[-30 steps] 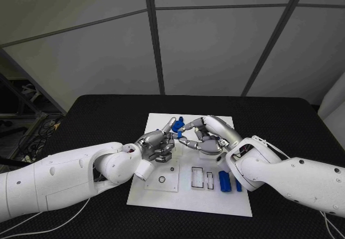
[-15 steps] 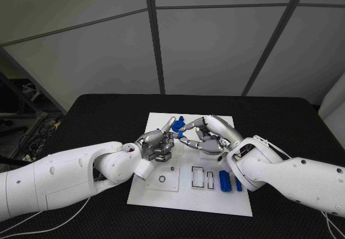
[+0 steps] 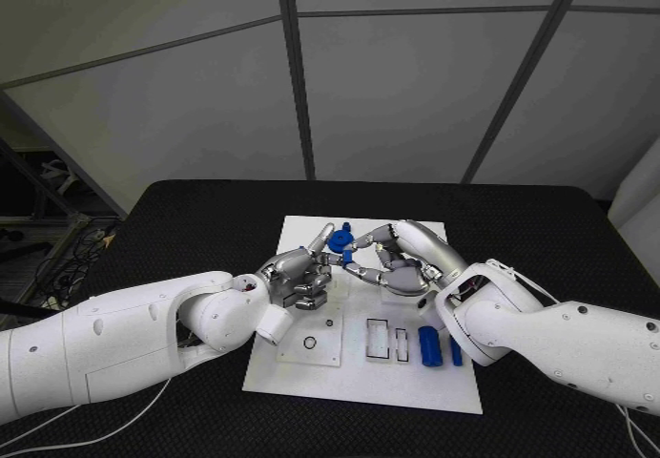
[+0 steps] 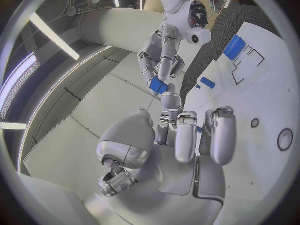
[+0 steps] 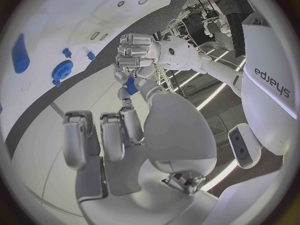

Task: Assemble the parts on the task board

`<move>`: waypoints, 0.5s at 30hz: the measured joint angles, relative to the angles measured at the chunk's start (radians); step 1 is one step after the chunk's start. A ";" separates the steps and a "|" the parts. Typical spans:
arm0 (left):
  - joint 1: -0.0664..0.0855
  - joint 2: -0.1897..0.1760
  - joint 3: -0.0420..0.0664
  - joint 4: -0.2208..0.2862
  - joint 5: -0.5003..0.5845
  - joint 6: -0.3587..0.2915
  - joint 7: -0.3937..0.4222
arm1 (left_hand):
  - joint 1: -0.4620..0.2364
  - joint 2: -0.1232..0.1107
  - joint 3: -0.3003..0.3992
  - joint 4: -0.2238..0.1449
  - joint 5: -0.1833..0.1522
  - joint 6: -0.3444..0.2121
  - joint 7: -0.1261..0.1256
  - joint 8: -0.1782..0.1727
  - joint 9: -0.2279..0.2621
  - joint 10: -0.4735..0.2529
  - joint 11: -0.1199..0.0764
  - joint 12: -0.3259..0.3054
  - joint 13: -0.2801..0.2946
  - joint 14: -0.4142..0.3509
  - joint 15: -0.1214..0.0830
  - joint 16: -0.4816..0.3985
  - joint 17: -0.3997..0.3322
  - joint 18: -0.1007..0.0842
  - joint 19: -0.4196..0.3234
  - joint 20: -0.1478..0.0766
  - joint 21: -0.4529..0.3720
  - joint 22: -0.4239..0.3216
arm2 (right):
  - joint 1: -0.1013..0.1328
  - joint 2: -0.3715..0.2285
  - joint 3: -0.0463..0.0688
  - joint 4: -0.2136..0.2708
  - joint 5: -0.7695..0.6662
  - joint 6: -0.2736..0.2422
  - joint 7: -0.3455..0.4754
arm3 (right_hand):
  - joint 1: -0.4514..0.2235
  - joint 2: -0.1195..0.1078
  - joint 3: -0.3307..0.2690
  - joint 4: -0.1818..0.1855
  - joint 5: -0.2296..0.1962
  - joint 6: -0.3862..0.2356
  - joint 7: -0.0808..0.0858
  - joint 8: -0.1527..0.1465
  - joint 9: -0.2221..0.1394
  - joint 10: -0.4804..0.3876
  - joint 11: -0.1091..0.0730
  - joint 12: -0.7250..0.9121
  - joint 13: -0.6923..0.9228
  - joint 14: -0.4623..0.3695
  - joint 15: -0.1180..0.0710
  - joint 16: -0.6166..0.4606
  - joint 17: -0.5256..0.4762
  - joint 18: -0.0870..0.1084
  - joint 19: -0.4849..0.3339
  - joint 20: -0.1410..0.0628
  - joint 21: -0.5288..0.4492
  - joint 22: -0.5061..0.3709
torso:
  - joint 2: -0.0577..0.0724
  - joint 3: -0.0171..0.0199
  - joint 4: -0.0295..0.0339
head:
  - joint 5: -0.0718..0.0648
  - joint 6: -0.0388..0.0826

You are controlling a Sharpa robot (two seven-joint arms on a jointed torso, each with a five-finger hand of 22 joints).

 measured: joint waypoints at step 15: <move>0.001 -0.002 0.001 -0.013 -0.002 -0.020 -0.012 | 0.011 0.000 0.007 -0.007 0.000 -0.061 0.022 -0.046 -0.001 -0.054 0.021 -0.092 -0.107 -0.001 0.009 0.000 0.000 0.000 -0.014 0.009 -0.010 0.000 | -0.001 -0.008 0.000 0.018 0.000 -0.007 0.002 | 0.002 0.002 0.000 0.000 -0.003 0.000 0.000 -0.002 0.000 0.000 0.000 0.000 0.000 0.000 0.000 0.000 0.001 0.000 0.000 0.000 0.000 0.000 | 0.000 0.0004 0.0001 | -0.001 0.002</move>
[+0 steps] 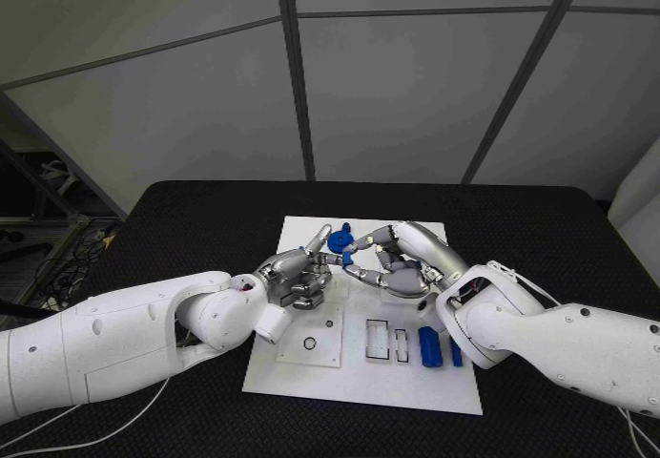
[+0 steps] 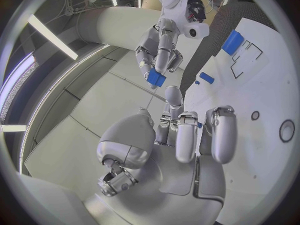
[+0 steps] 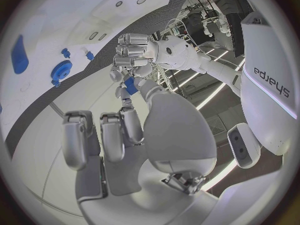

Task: Assemble the parts on the task board

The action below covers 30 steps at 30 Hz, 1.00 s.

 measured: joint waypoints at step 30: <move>0.047 -0.149 0.021 -0.005 -0.031 -0.138 -0.056 | 0.057 -0.015 -0.008 -0.017 0.000 -0.055 0.034 -0.046 -0.039 -0.056 0.031 -0.054 -0.074 -0.002 0.026 -0.048 0.000 0.000 -0.077 0.027 -0.054 -0.049 | -0.004 0.049 0.000 -0.121 -0.002 0.017 -0.012 | 0.001 0.001 0.000 -0.003 0.003 0.000 0.000 0.002 0.000 0.000 0.000 0.000 0.000 -0.004 -0.004 0.000 0.000 0.000 0.000 0.000 0.000 0.000 | -0.002 -0.0040 0.0033 | 0.005 -0.005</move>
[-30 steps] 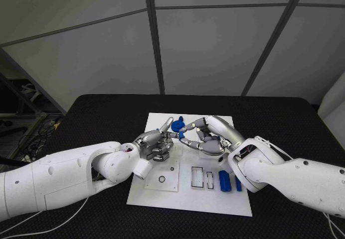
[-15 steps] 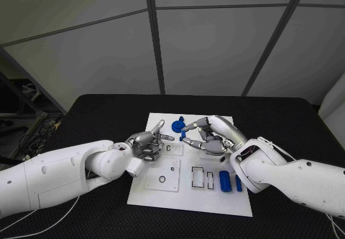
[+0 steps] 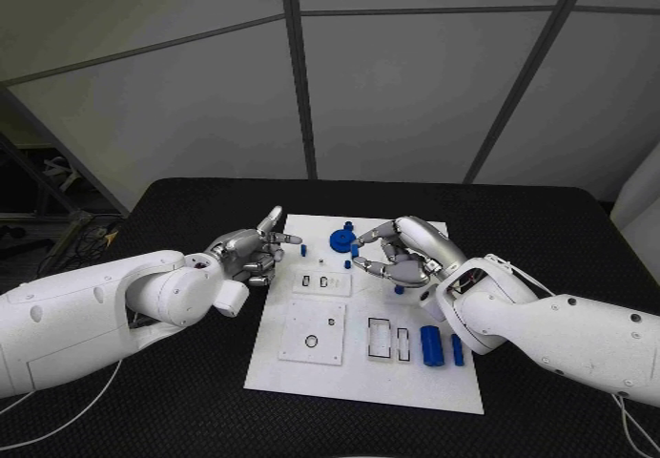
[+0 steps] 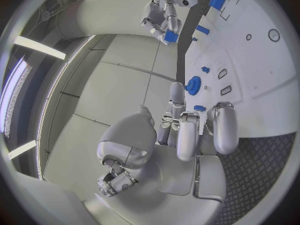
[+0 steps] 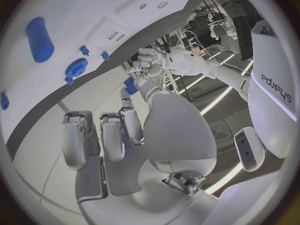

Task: Assemble the parts on the task board

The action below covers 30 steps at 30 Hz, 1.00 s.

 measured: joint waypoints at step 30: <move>0.019 -0.007 0.001 0.029 0.080 -0.073 0.130 | 0.037 -0.006 -0.005 -0.036 0.000 -0.036 0.021 -0.006 -0.026 -0.100 0.022 -0.021 -0.025 -0.036 0.028 -0.161 -0.076 0.001 -0.219 0.023 -0.190 -0.295 | -0.075 0.168 0.000 -0.171 -0.134 0.035 -0.066 | -0.002 -0.002 0.000 0.000 0.004 0.000 0.000 0.000 0.000 0.000 0.000 0.000 0.000 0.000 0.000 0.000 0.000 0.000 0.000 0.000 0.000 0.000 | 0.002 0.0037 -0.0035 | 0.006 -0.011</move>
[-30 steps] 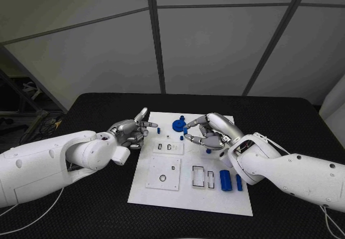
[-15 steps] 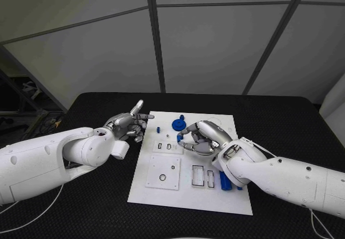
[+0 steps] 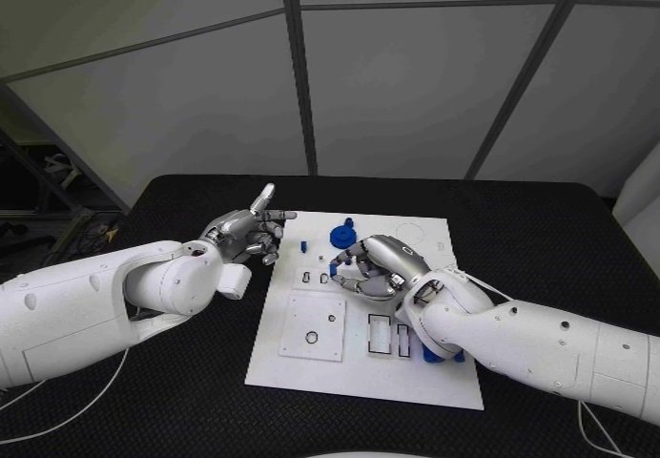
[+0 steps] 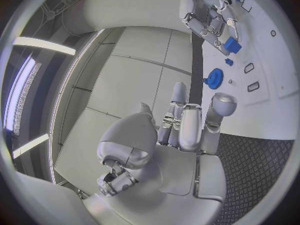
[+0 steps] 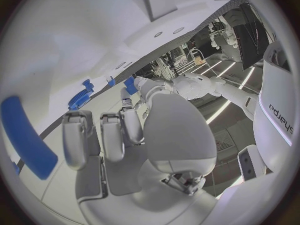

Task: Assemble the parts on the task board

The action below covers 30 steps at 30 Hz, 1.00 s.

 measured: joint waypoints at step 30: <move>0.001 0.008 0.000 -0.005 0.008 0.000 0.006 | 0.000 0.000 0.000 0.000 0.000 0.000 0.000 0.000 -0.001 -0.004 0.003 -0.004 -0.004 0.000 0.000 0.000 0.007 0.000 0.000 0.000 0.000 0.007 | -0.006 0.023 0.000 -0.025 -0.083 0.028 -0.100 | 0.001 0.001 -0.005 -0.001 -0.001 0.001 0.001 -0.003 0.000 0.000 0.000 0.000 0.000 0.000 0.000 0.000 0.000 0.000 0.004 -0.004 0.000 0.000 | 0.000 0.0004 -0.0006 | 0.000 -0.004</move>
